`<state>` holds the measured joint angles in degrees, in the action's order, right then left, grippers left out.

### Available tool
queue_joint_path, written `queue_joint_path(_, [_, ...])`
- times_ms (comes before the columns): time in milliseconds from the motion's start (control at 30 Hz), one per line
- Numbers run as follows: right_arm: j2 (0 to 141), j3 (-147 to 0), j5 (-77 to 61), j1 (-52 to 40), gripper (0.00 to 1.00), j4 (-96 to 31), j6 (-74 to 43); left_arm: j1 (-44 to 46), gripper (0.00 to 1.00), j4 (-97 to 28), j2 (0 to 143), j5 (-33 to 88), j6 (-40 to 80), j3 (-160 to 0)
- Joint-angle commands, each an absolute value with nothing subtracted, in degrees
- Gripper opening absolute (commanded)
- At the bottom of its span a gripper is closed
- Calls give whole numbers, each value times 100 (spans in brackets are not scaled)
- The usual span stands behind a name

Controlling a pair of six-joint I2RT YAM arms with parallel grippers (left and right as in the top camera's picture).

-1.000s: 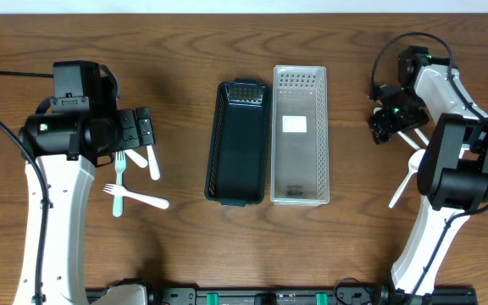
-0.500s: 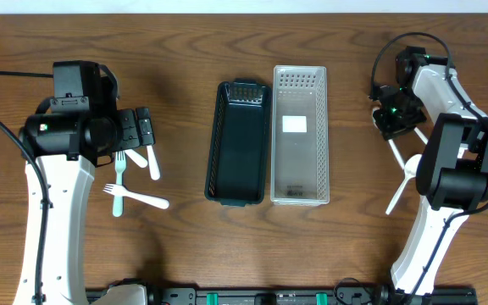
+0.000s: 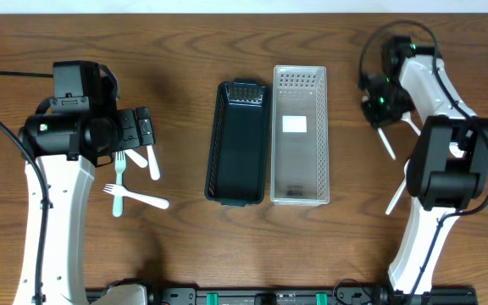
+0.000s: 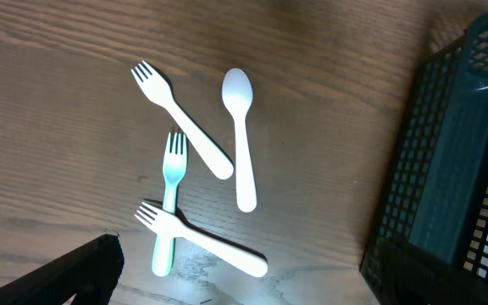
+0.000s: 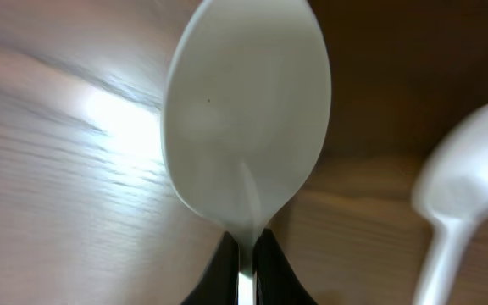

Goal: Pack container
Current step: 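Carry the spoon over the white tray and release it inside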

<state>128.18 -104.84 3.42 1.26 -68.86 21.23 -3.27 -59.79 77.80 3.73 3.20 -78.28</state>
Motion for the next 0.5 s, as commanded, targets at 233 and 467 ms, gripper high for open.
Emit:
queue_joint_path(233, [11266, -12204, -451, -1007, 1, -7026, 294, -346, 98, -5992, 7787, 388, 375, -7946])
queue_joint_path(467, [11380, -12193, -580, -1754, 1, -7008, -2447, -346, 98, -5992, 7787, 388, 375, -7946])
